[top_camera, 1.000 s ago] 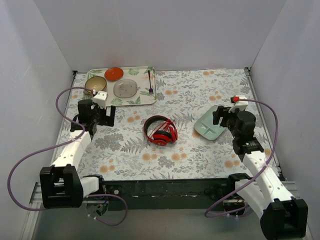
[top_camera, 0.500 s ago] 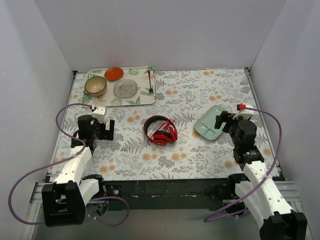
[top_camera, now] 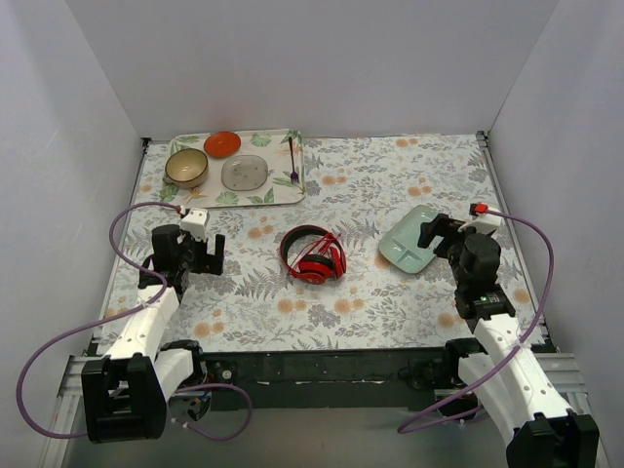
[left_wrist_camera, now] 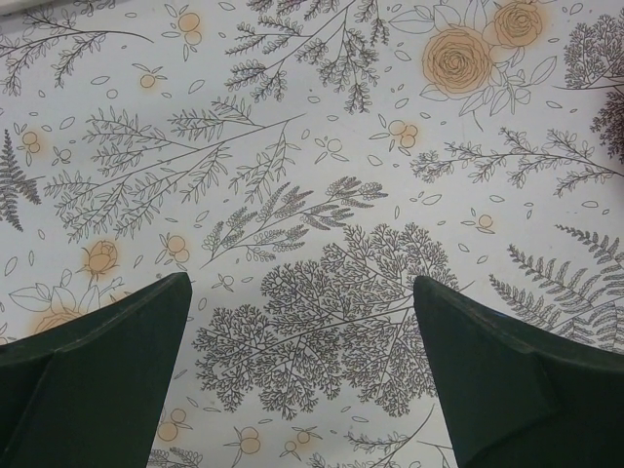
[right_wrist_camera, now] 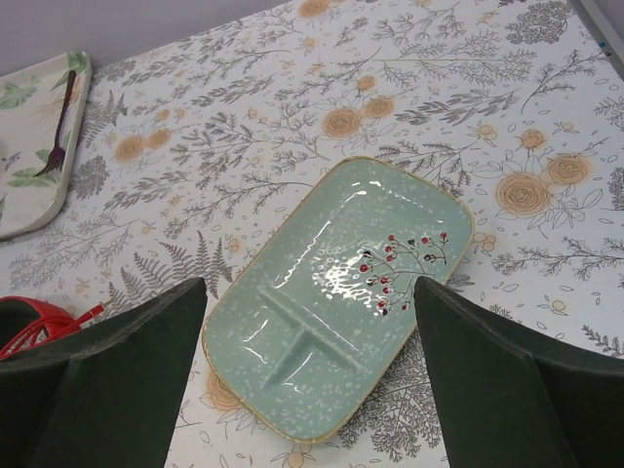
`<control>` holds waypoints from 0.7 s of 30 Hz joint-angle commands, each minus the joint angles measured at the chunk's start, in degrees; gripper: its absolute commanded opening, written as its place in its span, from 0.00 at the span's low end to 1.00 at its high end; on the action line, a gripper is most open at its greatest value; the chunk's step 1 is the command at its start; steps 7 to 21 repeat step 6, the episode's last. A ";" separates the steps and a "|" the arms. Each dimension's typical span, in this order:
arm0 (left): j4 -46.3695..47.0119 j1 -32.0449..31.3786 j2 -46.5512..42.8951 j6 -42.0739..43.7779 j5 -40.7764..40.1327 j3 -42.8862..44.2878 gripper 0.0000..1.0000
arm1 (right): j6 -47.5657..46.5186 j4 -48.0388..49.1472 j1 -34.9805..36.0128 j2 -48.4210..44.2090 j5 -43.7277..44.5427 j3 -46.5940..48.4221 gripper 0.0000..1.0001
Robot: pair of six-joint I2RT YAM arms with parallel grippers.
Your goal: Wrap the headphones
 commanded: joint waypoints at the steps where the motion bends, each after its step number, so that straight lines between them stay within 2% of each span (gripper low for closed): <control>1: -0.28 0.23 -1.42 -0.04 1.34 -0.26 0.98 | 1.01 2.58 -0.09 -1.34 -0.39 -0.26 0.95; 6: -0.55 0.23 -1.25 -0.04 1.96 -0.35 0.98 | 2.67 6.62 -0.09 -3.63 -1.96 -2.81 0.96; 21: -0.55 0.23 -1.25 -0.04 1.96 -0.35 0.98 | 2.67 6.62 -0.09 -3.63 -1.96 -2.81 0.96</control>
